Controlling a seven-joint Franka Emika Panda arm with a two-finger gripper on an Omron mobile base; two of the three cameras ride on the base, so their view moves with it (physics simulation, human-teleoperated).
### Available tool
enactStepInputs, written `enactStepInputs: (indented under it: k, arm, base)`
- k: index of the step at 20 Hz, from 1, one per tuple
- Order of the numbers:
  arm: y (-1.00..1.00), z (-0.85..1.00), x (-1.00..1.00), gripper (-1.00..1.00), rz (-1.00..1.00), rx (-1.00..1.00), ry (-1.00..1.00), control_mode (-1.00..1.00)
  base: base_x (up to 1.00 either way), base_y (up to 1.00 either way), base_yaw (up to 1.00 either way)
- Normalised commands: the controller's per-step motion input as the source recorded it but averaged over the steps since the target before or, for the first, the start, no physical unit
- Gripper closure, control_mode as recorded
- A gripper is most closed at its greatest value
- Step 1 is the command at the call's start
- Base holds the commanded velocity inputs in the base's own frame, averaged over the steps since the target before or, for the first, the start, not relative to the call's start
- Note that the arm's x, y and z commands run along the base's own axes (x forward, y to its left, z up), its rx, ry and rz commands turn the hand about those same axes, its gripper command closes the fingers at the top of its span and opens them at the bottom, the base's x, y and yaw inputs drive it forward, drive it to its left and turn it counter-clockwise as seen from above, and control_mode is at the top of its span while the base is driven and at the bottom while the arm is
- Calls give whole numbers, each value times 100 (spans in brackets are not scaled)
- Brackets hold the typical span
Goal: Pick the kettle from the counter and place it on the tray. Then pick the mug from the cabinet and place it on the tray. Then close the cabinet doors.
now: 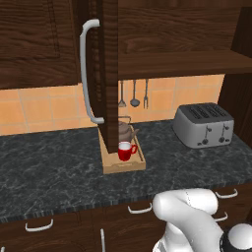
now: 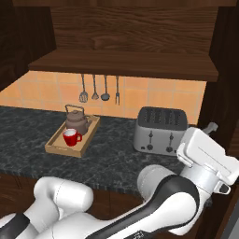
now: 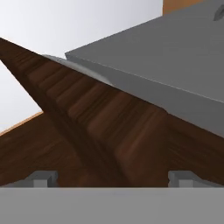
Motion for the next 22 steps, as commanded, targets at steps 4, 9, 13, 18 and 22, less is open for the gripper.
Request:
enactStepInputs:
  k: [4, 9, 13, 18, 22]
  arm:
    - [34, 53, -1, -100, 9, -21, -25, -100]
    - [31, 76, -9, -100, 4, -28, -34, -100]
    - [26, 87, -5, -100, 0, -30, -26, -100]
    - [-1, 1, -9, -100, -1, -45, -9, -100]
    - [-6, -12, -34, -100, 0, -49, -16, -100]
  base:
    - [0, 0, 0]
    - [0, 0, 0]
    - [0, 0, 0]
    - [0, 0, 0]
    - [0, 0, 0]
